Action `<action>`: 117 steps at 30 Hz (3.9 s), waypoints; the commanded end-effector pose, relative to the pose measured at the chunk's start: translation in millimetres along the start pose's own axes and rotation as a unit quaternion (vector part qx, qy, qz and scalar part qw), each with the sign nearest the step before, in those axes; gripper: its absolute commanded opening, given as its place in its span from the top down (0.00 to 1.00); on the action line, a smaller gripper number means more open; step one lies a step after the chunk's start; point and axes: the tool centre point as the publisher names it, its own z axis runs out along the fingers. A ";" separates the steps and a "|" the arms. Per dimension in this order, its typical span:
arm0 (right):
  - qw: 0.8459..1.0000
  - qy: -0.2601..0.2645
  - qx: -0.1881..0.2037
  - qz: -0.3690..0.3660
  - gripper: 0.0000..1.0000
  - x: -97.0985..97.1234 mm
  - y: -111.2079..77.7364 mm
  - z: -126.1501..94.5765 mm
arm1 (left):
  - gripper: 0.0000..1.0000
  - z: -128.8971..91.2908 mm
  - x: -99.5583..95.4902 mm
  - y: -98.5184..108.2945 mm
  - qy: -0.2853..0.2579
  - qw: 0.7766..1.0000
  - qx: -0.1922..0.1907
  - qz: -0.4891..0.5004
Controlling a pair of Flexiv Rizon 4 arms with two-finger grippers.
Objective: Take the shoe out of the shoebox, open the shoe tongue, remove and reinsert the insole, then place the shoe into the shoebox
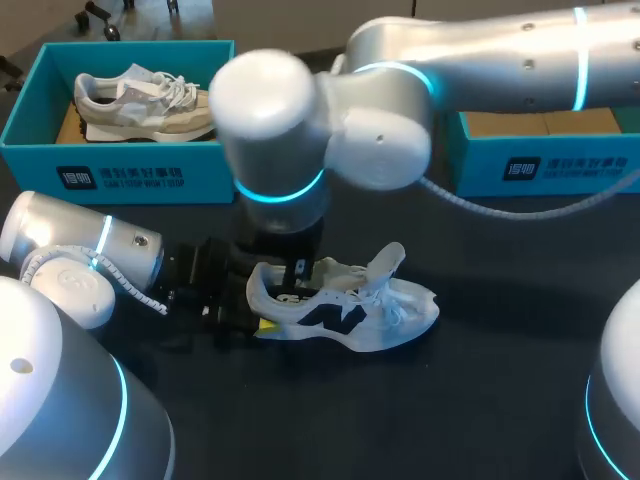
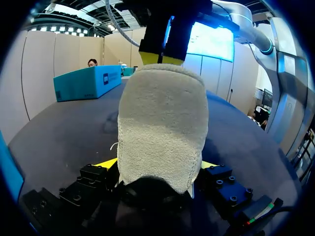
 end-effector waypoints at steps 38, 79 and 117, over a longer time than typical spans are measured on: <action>1.000 0.023 -0.005 -0.001 1.00 -2.2 -19.9 47.7 | 1.00 0.6 -2.8 1.2 0.001 1.000 -0.003 -0.001; 0.999 0.035 -0.023 0.006 0.67 5.2 -5.6 66.9 | 1.00 0.6 -2.8 1.2 0.001 1.000 -0.003 -0.001; 0.994 0.095 -0.021 0.043 1.00 16.6 -12.8 22.2 | 1.00 0.6 -2.8 1.2 0.001 1.000 -0.003 -0.001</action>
